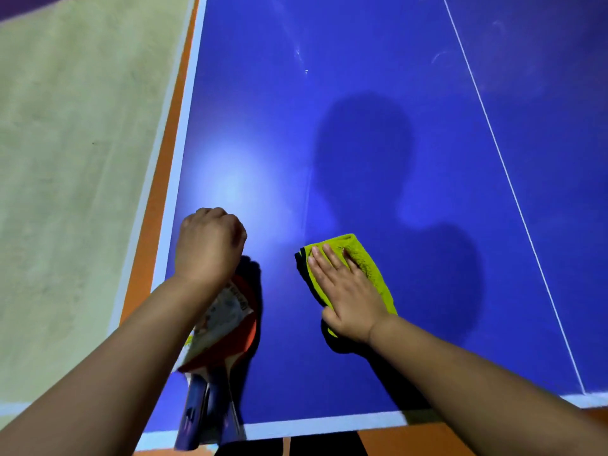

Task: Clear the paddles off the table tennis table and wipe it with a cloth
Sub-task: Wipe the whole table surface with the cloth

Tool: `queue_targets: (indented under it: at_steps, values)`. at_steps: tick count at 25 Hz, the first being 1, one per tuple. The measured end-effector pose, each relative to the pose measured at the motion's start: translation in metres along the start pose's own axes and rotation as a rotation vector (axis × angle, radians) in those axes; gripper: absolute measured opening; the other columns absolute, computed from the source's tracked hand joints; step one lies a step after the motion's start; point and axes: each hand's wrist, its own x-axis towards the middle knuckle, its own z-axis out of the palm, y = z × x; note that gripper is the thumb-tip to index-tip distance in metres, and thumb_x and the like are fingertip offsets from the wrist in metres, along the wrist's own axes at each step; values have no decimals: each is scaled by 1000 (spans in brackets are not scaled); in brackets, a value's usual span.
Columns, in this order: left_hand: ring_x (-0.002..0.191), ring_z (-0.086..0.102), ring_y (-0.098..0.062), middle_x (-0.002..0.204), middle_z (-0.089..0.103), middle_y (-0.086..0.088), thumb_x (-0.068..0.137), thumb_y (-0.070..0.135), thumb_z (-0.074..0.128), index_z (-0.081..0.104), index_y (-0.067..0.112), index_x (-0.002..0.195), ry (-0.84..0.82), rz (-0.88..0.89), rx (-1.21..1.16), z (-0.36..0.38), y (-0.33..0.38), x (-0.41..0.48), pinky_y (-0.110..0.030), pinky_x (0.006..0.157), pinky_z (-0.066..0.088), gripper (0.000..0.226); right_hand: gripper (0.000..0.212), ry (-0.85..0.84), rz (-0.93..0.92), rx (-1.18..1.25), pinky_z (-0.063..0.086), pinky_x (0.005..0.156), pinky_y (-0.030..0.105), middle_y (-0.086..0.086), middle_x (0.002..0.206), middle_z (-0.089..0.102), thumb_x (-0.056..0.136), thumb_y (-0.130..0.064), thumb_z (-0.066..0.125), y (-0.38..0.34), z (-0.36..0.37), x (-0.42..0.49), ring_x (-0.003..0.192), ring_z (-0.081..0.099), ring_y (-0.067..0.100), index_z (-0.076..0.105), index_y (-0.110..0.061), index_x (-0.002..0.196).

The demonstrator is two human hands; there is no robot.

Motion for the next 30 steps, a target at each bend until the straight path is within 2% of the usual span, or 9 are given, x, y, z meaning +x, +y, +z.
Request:
queue_targets:
  at_steps: [4, 7, 11, 14, 16, 18, 20, 25, 30]
  values:
    - [74, 55, -35, 72, 62, -13, 83, 13, 61, 68, 5, 67, 7, 5, -20, -14, -22, -34, -37, 67, 40, 19, 85, 12, 147, 24, 15, 113, 43, 11, 157, 24, 67, -35, 40, -57, 10, -49, 145, 18, 28, 35, -5, 146]
    - [80, 55, -34, 78, 64, -11, 85, 16, 60, 70, 7, 73, 10, 3, -55, -19, -33, -51, -37, 72, 39, 18, 83, -2, 388, 77, 19, 110, 46, 15, 153, 30, 67, -34, 40, -100, 18, -69, 143, 23, 31, 39, -2, 143]
    - [83, 55, -34, 82, 67, -9, 85, 20, 55, 72, 11, 77, 2, 0, -68, -19, -54, -58, -36, 72, 39, 20, 83, -40, 675, 184, 17, 109, 48, 20, 149, 36, 67, -35, 36, -135, 13, -57, 141, 24, 35, 41, 2, 141]
    - [90, 56, -34, 91, 68, -9, 85, 20, 55, 73, 14, 83, -16, -27, -90, -15, -59, -49, -38, 77, 40, 19, 83, -81, 831, 246, 22, 111, 51, 23, 147, 38, 66, -35, 46, -141, 7, -27, 139, 30, 38, 43, 5, 139]
    - [100, 55, -33, 102, 67, -9, 86, 19, 59, 72, 14, 94, -43, -60, -100, -12, -60, -41, -39, 85, 39, 16, 85, -37, 929, 284, 26, 109, 54, 23, 151, 30, 69, -35, 50, -134, 2, -2, 142, 24, 39, 37, 6, 142]
    - [103, 54, -34, 106, 67, -9, 84, 19, 61, 71, 14, 99, -33, -82, -108, -5, -63, -29, -40, 87, 39, 19, 84, -54, 968, 301, 11, 115, 53, 19, 159, 5, 83, -36, 47, -118, -7, 30, 147, -2, 35, 13, 2, 150]
    - [102, 55, -34, 106, 67, -9, 83, 22, 59, 71, 14, 100, -27, -90, -110, 0, -66, -12, -40, 87, 40, 23, 87, -10, 972, 330, -1, 116, 49, 15, 159, -10, 88, -39, 45, -96, -12, 62, 146, -16, 32, -3, -2, 151]
    - [120, 48, -30, 128, 57, -10, 84, 25, 62, 62, 15, 120, -93, -141, -74, 15, -74, 35, -40, 97, 36, 38, 84, 77, 1007, 323, -2, 116, 48, 14, 160, -9, 90, -38, 43, -49, -27, 141, 146, -16, 30, -3, -3, 151]
    - [140, 22, -26, 152, 26, -13, 79, 35, 67, 33, 10, 142, -172, -210, -2, 29, -76, 95, -42, 112, 21, 76, 83, 117, 1038, 347, 0, 116, 47, 12, 160, -7, 90, -41, 41, 14, -41, 230, 147, -13, 29, 0, -3, 152]
